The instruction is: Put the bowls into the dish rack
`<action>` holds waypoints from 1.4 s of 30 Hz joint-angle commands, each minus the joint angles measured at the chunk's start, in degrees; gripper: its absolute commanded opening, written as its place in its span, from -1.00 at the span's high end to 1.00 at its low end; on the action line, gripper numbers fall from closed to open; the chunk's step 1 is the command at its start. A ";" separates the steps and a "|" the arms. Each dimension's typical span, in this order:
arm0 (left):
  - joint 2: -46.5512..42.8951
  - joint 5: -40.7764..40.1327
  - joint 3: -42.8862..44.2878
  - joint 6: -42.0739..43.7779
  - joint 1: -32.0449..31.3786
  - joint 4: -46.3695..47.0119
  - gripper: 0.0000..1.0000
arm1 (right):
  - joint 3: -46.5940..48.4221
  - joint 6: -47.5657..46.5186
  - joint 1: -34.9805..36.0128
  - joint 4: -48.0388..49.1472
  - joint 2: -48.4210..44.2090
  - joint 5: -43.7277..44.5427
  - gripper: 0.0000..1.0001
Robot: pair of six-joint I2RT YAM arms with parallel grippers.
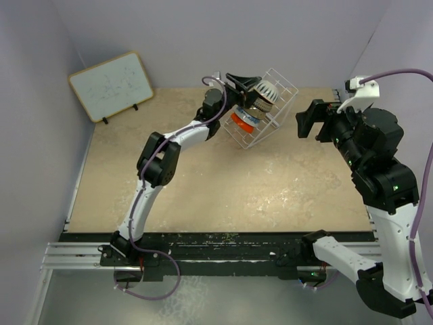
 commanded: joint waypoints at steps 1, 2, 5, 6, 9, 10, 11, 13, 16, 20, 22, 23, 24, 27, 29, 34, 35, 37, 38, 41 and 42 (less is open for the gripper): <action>-4.14 2.67 -2.61 4.11 1.89 -4.14 -0.56 | 0.11 -0.49 -0.18 2.35 -0.65 -0.54 -1.00; -4.64 2.88 -3.03 4.53 2.07 -4.21 -0.58 | 0.16 -0.44 -0.18 2.44 -0.62 -0.59 -1.00; -6.39 3.66 -5.13 5.97 2.43 -4.35 -0.64 | 0.44 -0.48 -0.18 2.32 -0.46 -0.55 -1.00; -7.15 4.00 -6.03 6.51 2.57 -4.12 -0.66 | 0.61 -0.46 -0.18 2.24 -0.41 -0.55 -1.00; -9.98 5.31 -8.65 8.76 2.95 -3.94 -1.00 | 1.02 -0.39 -0.18 2.11 -0.48 -0.45 -1.00; -11.34 5.74 -9.81 9.82 3.10 -3.92 -0.98 | 1.15 -0.35 -0.18 2.04 -0.48 -0.44 -0.99; -12.83 6.17 -11.14 10.94 3.27 -4.15 -0.98 | 1.25 -0.23 -0.18 1.96 -0.55 -0.48 -1.00; -16.19 6.82 -14.63 14.04 3.61 -4.74 -0.98 | 1.14 0.23 -0.18 2.08 -0.64 -0.65 -1.00; -21.48 8.39 -18.65 18.24 4.38 -6.22 -0.98 | 0.62 0.89 -0.18 2.51 -0.90 -1.08 -1.00; -28.24 11.14 -22.39 23.90 5.52 -10.63 -0.98 | 0.06 1.60 -0.18 3.12 -0.84 -1.57 -1.00; -31.23 13.01 -23.43 28.39 6.12 -15.18 -0.98 | -0.12 1.76 -0.18 3.30 -0.82 -1.58 -1.00; -33.24 13.85 -23.65 31.16 6.47 -18.78 -0.98 | -0.28 1.68 -0.18 3.39 -0.82 -1.53 -1.00; -34.84 14.05 -23.83 34.49 6.76 -22.58 -0.98 | -0.50 1.76 -0.19 3.48 -0.82 -1.42 -1.00; -40.34 10.76 -24.43 44.20 7.59 -38.03 -0.98 | -1.80 1.97 -0.18 4.02 -0.73 -1.61 -1.00; -44.37 6.06 -24.71 51.29 7.88 -46.81 -0.99 | -2.87 2.43 -0.18 4.71 -0.65 -2.19 -1.00; -54.53 -12.01 -26.00 61.01 7.90 -62.93 -0.98 | -4.81 3.61 -0.18 6.64 -0.35 -3.39 -1.00; -56.06 -15.23 -25.90 62.11 7.90 -65.54 -0.98 | -5.07 3.78 -0.18 7.00 -0.17 -3.82 -1.00; -58.62 -21.84 -25.68 63.22 7.90 -70.97 -0.98 | -5.63 3.99 -0.18 7.71 0.17 -4.60 -1.00; -59.90 -24.81 -25.67 63.39 7.90 -73.31 -0.98 | -5.93 4.08 -0.18 8.06 0.41 -4.96 -1.00; -63.21 -33.11 -26.30 62.08 7.89 -79.69 -0.98 | -6.82 4.60 -0.18 9.17 1.41 -5.36 -1.00; -64.22 -35.37 -26.99 61.01 7.90 -81.10 -0.98 | -7.12 4.85 -0.18 9.64 1.72 -5.36 -1.00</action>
